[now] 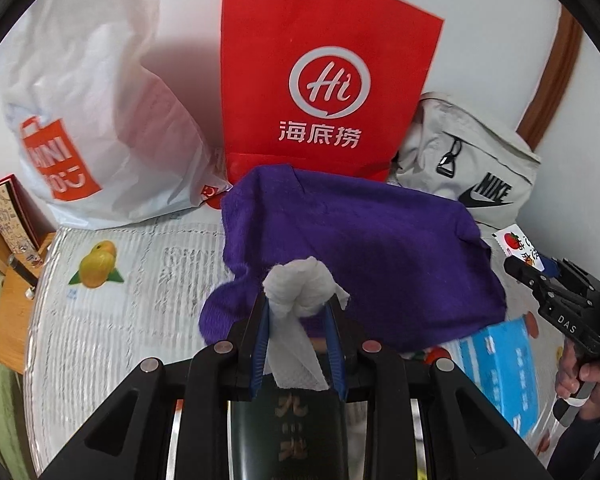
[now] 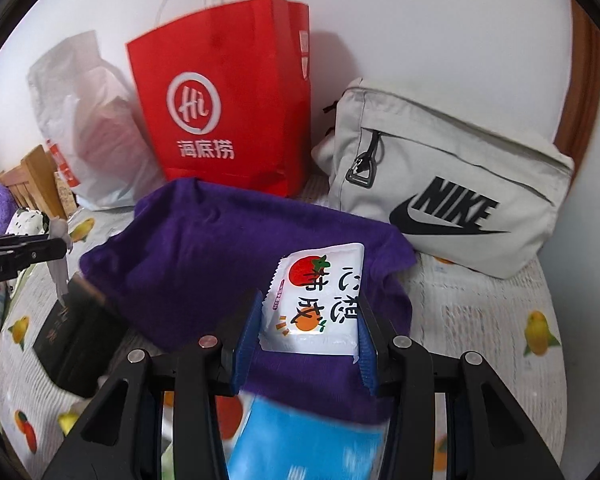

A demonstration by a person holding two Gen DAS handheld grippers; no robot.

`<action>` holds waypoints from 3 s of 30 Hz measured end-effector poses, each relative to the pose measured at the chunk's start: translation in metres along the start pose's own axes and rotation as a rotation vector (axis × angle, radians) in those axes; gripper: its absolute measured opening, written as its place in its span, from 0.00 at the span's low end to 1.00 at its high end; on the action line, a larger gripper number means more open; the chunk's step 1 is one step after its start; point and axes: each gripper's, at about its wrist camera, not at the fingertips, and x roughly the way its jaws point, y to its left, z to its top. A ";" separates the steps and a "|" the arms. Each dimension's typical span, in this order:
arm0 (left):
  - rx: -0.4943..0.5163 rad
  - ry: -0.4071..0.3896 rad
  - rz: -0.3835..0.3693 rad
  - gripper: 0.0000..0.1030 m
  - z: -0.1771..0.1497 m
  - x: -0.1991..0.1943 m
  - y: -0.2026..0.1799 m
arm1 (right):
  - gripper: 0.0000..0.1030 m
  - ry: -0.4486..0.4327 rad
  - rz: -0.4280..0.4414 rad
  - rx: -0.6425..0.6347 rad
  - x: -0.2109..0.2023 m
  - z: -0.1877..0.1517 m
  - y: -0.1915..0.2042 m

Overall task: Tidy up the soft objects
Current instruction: 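Carry the tissue in the left gripper while the right carries the packet over the towel, then release the tissue with the left gripper while the right releases the packet onto the towel, then grasp the yellow adidas pouch with the left gripper while the right approaches the foam block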

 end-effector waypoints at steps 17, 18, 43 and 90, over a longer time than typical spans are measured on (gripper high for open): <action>-0.015 0.117 -0.014 0.24 0.056 0.095 0.002 | 0.43 0.191 0.014 -0.026 0.095 0.031 -0.011; -0.015 0.125 -0.021 0.24 0.059 0.101 0.001 | 0.43 0.196 0.014 -0.027 0.098 0.032 -0.011; -0.025 0.147 0.091 0.69 0.079 0.131 -0.013 | 0.77 0.195 -0.013 -0.051 0.092 0.031 -0.011; -0.172 0.179 -0.200 0.81 -0.186 -0.027 -0.046 | 0.77 0.091 0.041 0.004 -0.134 -0.164 0.042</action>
